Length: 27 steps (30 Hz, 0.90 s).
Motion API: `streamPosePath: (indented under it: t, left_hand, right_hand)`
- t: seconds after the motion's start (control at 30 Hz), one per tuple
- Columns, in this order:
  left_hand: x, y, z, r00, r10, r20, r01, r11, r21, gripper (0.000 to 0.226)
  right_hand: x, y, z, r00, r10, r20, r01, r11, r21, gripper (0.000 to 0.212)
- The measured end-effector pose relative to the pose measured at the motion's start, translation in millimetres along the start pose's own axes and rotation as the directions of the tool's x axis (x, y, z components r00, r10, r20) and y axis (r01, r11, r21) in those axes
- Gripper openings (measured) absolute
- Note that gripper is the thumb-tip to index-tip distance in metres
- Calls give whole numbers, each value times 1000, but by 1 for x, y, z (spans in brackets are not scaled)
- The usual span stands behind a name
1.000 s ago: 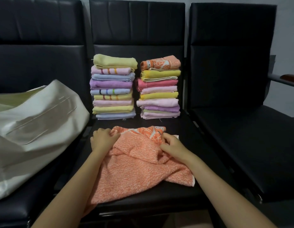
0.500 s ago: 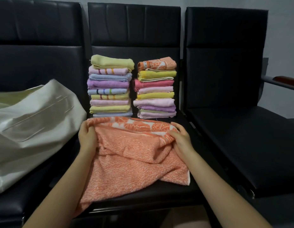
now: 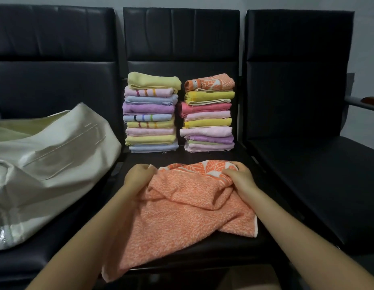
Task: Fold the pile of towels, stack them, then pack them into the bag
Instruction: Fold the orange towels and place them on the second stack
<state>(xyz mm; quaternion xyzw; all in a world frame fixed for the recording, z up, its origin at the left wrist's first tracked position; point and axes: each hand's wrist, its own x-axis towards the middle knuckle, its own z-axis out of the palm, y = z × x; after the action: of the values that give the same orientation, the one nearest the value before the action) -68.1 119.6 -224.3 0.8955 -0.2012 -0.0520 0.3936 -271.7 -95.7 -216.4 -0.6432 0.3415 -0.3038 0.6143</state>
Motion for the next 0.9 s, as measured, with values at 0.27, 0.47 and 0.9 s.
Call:
streamPosePath:
  t: [0.27,0.47,0.9]
  left_hand:
    - [38,6,-28,991,34,-128,-92,874,-477,22]
    - [52,4,-26,990,59,-128,-95,950,-298,49]
    - [-14,21,-20,941,334,-63,-314,925,217,45]
  right_hand:
    - [62,-46,15,981,-183,-59,174,977,-123,55]
    - [92,-40,34,976,-183,-114,151,958,-245,57]
    - [35,-15,-1,940,-335,60,323,827,-461,24]
